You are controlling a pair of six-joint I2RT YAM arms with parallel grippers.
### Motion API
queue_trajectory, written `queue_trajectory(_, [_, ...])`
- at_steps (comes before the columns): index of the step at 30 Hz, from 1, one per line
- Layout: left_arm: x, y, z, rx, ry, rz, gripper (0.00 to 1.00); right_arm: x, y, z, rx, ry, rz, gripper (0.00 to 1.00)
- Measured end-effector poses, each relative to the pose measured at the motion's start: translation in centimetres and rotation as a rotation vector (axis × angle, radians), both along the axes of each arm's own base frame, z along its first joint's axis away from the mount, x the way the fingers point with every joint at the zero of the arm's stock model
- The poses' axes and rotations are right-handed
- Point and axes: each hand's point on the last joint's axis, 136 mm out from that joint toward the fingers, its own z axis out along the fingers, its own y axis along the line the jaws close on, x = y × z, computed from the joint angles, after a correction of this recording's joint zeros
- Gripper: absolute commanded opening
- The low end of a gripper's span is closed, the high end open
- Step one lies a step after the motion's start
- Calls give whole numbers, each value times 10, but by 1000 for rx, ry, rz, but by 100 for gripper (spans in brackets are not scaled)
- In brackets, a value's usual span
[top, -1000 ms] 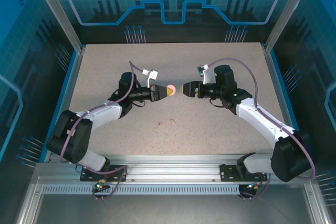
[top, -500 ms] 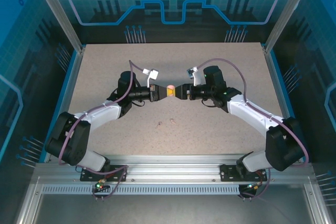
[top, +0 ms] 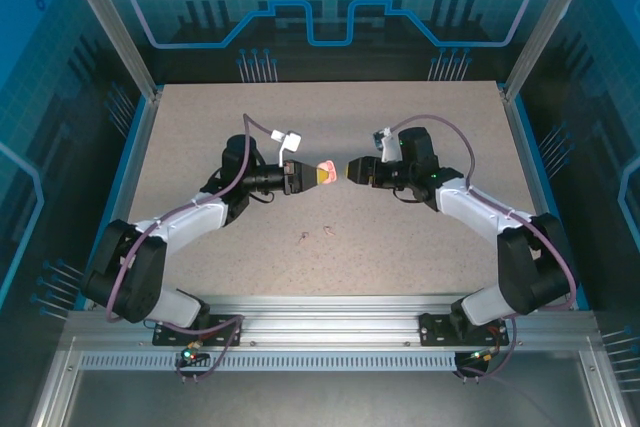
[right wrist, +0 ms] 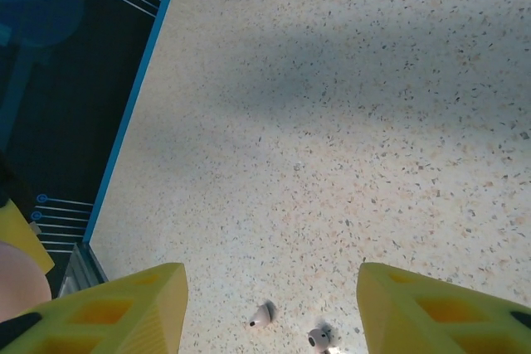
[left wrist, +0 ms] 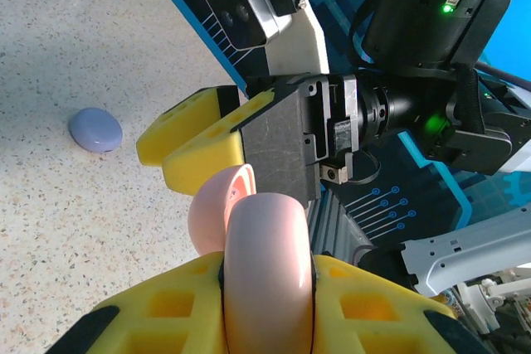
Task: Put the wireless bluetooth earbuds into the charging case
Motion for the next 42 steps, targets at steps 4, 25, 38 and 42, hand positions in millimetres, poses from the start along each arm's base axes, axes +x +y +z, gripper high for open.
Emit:
queue_trajectory(4, [0, 0, 0, 3, -12, -2, 0, -5, 0, 11, 21, -16, 10, 56])
queue_trajectory(25, [-1, -3, 3, 1, -22, -9, 0, -35, 36, 48, 72, -83, 136, 46])
queue_trajectory(38, [-1, -4, 3, 2, -24, -7, 0, -30, 39, 39, 57, -60, 129, 32])
queue_trajectory(42, [1, -4, 3, 3, -24, -1, 0, -28, 41, 39, 60, -54, 136, 31])
